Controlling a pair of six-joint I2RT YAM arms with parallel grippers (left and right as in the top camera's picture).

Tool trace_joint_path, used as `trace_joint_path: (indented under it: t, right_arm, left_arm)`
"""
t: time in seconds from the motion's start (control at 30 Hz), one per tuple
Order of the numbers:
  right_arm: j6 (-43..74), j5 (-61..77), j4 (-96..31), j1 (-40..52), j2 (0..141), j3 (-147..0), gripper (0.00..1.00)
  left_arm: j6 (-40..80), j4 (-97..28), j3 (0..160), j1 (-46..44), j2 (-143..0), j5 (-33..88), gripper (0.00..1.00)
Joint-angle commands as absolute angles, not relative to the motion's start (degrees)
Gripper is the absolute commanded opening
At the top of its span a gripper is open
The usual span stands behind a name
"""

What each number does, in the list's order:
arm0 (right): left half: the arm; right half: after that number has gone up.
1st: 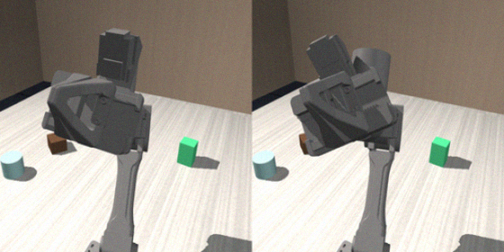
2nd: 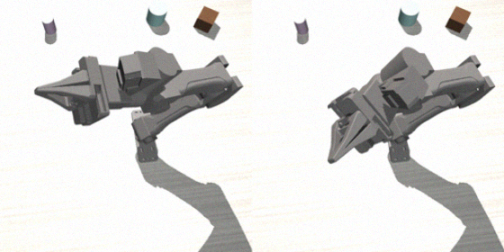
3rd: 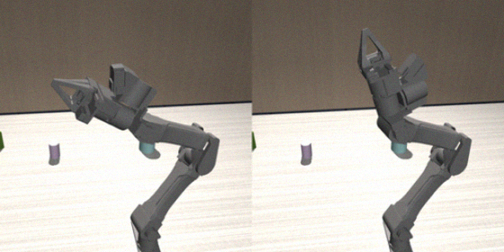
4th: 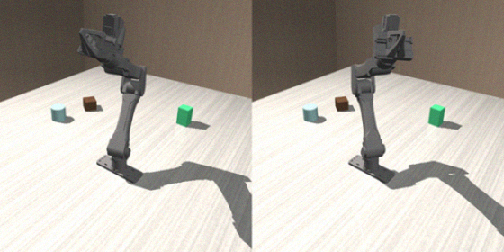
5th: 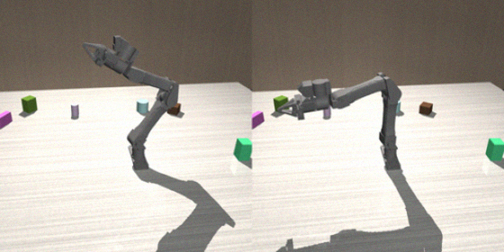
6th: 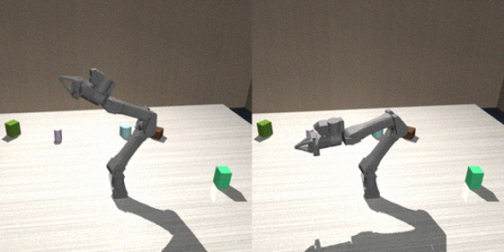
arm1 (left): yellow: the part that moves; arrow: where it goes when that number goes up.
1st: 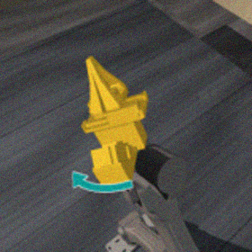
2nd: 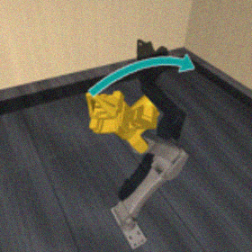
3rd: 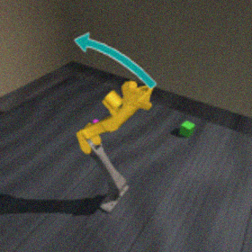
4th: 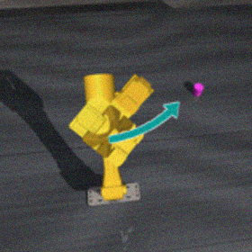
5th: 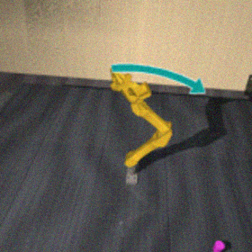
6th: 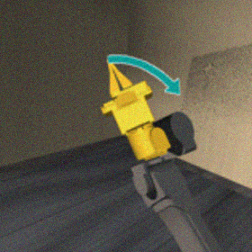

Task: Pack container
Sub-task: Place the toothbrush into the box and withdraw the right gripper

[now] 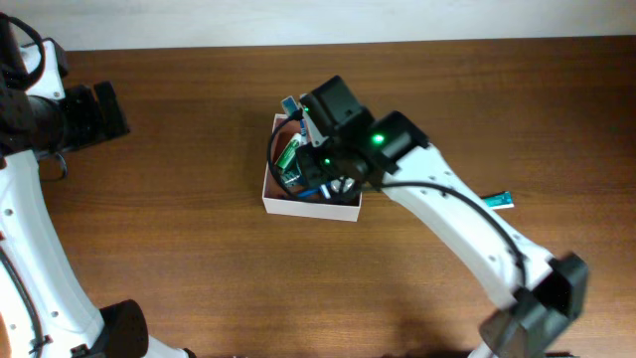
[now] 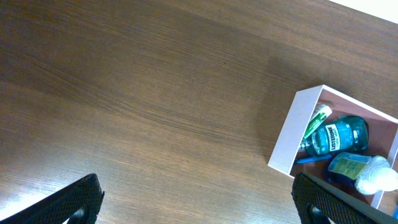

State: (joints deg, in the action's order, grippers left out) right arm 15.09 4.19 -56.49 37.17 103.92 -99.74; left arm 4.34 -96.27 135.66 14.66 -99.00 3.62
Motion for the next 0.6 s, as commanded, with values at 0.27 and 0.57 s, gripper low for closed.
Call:
trace_joint_path:
  t: [0.27,0.57]
  right_arm:
    - [15.86,2.07,-51.79,36.93,109.56,-99.59,0.50]
    - [15.18,2.28,-60.86,35.81,101.75,-107.18,0.52]
  left_arm:
    - [5.08,-96.20,136.22,14.90,-99.02,3.60,0.99]
    - [5.08,-96.27,136.22,14.90,-99.02,3.60,0.99]
